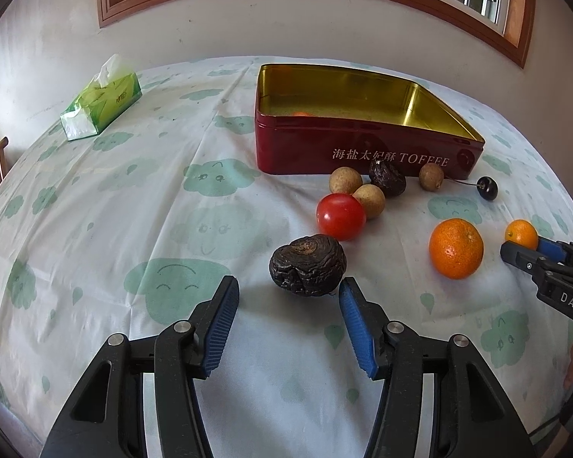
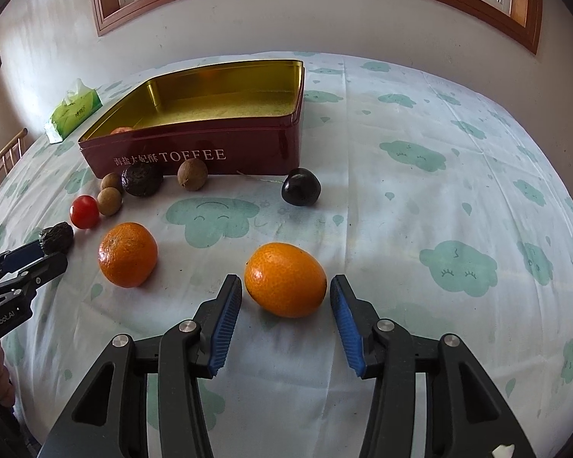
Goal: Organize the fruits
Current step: 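Grasp the dark dried plum with the left tool while the right tool grasps an orange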
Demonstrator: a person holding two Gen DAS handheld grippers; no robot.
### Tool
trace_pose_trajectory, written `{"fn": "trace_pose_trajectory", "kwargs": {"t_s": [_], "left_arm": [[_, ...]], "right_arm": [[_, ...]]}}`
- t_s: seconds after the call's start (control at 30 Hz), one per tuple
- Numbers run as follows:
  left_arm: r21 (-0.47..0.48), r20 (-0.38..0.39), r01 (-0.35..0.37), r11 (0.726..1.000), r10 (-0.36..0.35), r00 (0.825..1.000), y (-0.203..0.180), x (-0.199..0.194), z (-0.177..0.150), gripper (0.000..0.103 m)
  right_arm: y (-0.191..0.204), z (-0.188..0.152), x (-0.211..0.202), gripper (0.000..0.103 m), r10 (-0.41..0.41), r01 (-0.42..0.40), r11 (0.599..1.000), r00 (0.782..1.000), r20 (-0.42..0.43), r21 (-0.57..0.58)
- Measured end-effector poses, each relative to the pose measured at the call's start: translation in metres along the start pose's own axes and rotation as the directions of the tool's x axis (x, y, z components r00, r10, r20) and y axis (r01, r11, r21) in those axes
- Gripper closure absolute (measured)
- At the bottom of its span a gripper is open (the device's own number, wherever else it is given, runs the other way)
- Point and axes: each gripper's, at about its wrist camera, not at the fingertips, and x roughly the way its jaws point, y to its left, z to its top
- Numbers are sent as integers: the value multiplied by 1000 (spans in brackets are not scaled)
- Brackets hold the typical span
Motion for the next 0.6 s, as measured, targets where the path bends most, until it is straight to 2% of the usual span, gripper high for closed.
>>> {"fn": "trace_pose_trajectory", "kwargs": {"t_s": [0.5,0.6], "left_arm": [[12,2,-19,1000,19,1000,-4,10,12,47],[17,1,-22,1000,22,1000,-4,10,12,47]], "right_arm": [[3,6,5,58,-12,12,1000,1000,2,-22],[3,7,5,63,-15,16,1000,1000,4,-21]]}}
